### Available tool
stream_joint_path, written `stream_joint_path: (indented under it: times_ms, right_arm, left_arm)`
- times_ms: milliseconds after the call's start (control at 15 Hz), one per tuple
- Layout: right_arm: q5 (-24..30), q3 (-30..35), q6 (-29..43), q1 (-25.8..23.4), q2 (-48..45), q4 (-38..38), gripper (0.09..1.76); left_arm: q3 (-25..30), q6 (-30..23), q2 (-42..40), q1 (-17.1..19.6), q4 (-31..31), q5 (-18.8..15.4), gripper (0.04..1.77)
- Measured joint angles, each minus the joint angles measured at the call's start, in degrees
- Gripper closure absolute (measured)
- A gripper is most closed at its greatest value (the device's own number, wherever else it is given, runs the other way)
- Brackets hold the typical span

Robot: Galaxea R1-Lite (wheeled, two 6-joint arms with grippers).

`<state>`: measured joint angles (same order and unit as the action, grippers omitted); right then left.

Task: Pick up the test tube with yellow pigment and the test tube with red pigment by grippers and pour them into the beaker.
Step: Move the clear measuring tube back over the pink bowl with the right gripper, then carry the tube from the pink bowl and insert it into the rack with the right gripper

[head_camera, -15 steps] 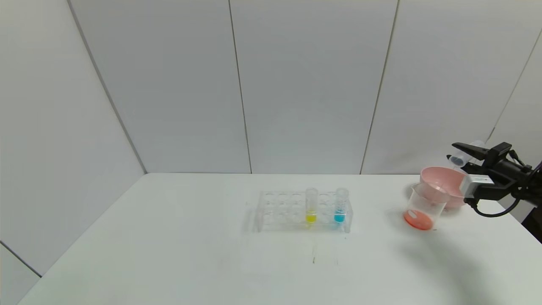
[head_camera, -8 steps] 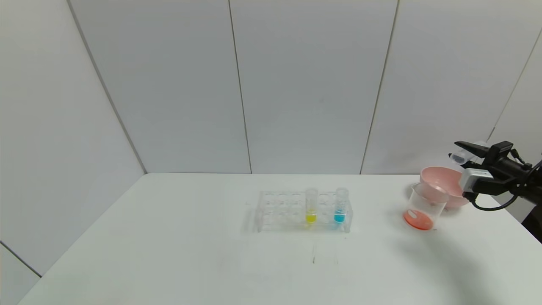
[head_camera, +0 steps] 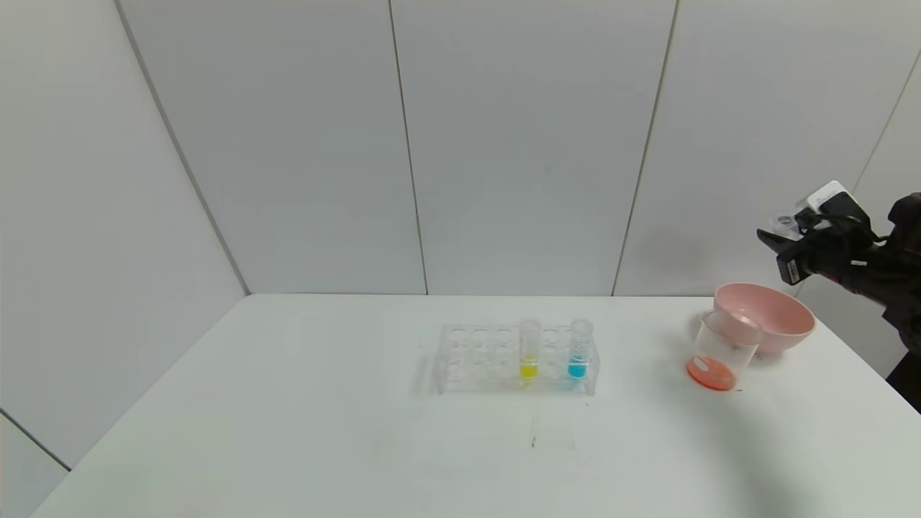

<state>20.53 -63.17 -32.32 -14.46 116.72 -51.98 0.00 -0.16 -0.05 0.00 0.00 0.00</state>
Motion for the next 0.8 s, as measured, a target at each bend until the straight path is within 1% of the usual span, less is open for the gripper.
stream_joint_path:
  times_ms: [133,200,267,467,600,800]
  right_arm:
    - [-2.8,1.4,11.2,-0.6,0.1,0.3,1.29]
    - [-4.1,2.4,15.2,-0.8,0.2,0.2,1.29]
    - [-5.7,3.9,17.9,-1.0,0.3,0.2,1.29]
    - [-7.0,8.1,19.6,-1.5,0.9,-0.1,1.29]
    - [-7.0,9.6,19.5,-1.5,1.2,-0.4,1.02]
    - [-6.9,10.7,19.2,-1.0,1.4,-1.1,0.74]
  left_arm:
    - [0.0,0.0,0.0,0.0,0.0,0.0,0.05]
    - [0.0,0.0,0.0,0.0,0.0,0.0,0.05]
    - [0.0,0.0,0.0,0.0,0.0,0.0,0.05]
    - [0.0,0.0,0.0,0.0,0.0,0.0,0.05]
    - [0.0,0.0,0.0,0.0,0.0,0.0,0.05]
    - [0.0,0.0,0.0,0.0,0.0,0.0,0.05]
